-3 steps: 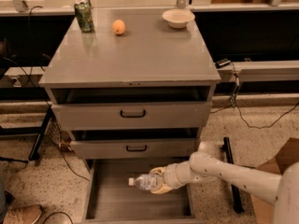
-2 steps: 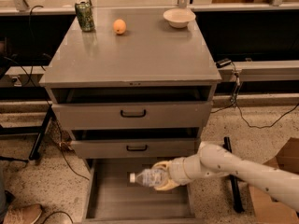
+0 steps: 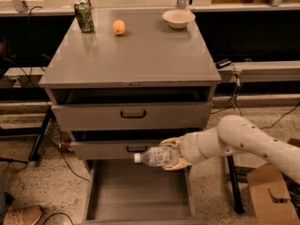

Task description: Pick blue plastic bottle from bottom drawer and place on counter

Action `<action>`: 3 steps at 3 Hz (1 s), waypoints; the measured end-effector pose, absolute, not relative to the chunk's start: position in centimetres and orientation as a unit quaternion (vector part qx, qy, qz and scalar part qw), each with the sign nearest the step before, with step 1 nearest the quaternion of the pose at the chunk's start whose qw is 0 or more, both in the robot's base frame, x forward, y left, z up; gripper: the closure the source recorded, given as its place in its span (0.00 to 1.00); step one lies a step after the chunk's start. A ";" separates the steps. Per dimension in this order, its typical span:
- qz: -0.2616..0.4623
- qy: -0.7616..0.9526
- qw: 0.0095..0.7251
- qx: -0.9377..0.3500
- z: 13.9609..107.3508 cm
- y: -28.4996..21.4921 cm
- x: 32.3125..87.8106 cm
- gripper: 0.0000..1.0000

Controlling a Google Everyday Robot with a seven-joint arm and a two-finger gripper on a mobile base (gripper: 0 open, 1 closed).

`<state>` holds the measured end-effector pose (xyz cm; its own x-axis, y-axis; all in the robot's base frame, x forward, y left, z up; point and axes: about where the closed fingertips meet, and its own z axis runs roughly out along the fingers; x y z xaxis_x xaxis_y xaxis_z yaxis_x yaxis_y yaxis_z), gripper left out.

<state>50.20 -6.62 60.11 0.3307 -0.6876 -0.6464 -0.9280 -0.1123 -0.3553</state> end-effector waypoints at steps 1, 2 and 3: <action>0.120 0.533 0.385 -0.744 66.4 -7.9 51.0 1.00; 0.120 0.533 0.385 -0.744 66.4 -7.9 51.0 1.00; 0.120 0.522 0.402 -0.742 67.8 -8.3 51.5 1.00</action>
Offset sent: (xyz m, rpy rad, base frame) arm 0.0065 -0.0110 0.0549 -0.0223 -0.0902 0.0115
